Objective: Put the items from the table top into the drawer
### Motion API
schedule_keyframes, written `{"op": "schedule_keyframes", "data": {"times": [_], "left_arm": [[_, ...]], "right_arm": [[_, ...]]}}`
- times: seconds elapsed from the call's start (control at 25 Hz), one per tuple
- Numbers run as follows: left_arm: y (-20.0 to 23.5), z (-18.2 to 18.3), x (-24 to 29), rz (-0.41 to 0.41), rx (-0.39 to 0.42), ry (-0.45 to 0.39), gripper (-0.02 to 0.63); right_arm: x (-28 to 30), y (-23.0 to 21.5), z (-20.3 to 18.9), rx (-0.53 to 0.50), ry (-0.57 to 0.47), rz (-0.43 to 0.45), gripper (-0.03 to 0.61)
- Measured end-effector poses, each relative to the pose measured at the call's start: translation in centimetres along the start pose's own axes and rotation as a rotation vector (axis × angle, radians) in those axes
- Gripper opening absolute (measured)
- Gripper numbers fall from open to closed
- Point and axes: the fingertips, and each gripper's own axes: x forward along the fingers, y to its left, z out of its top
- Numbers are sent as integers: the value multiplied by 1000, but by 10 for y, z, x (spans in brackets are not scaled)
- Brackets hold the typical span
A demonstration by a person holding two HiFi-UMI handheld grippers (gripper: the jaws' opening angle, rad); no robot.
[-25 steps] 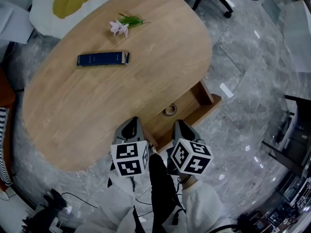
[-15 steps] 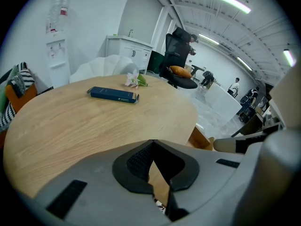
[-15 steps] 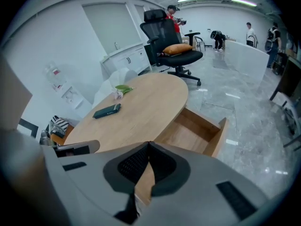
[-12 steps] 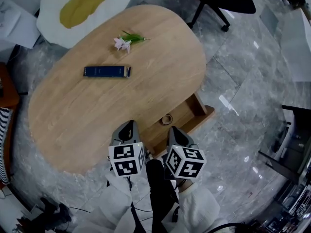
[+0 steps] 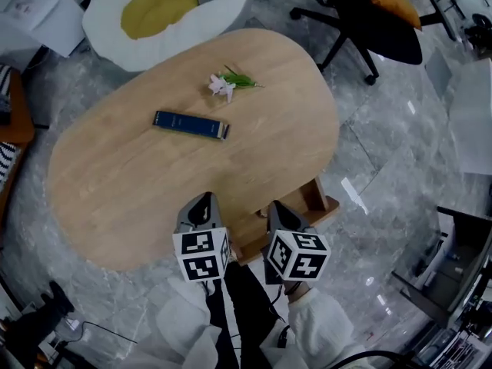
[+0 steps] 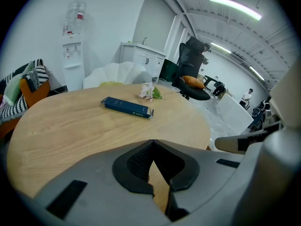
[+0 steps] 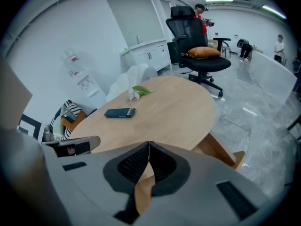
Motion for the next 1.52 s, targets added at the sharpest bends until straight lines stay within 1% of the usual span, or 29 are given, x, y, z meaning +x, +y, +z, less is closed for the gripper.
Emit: {"op": "schedule_keyframes", "data": {"times": [0.16,0.32,0.52,0.6,0.68,0.8,0.96,1.2,1.32,1.52], "left_arm": [[30,6,12,23,-53,17,-5],[59,23,19,41,-102,18,-6],[97,45,32,70,-141,22,-6],[110,55,37,79,-156,14,-6],[122,62,41,85,-165,18,-6],[140,67,46,96,-181,31,-6],[160,72,57,110,-212,42,-6],[175,77,70,107,-228,61,-6],[182,78,73,111,-234,65,-6],[198,78,76,134,-272,67,-6]], "right_arm": [[28,31,27,-46,22,60,63],[61,69,51,-97,71,138,63],[90,112,74,-154,95,201,66],[102,122,77,-168,114,210,83],[112,128,79,-177,145,217,152],[126,139,84,-193,181,224,163],[145,150,95,-234,196,226,196],[171,161,108,-289,211,239,242],[181,169,111,-356,226,238,264],[192,183,108,-538,266,240,285]]}}
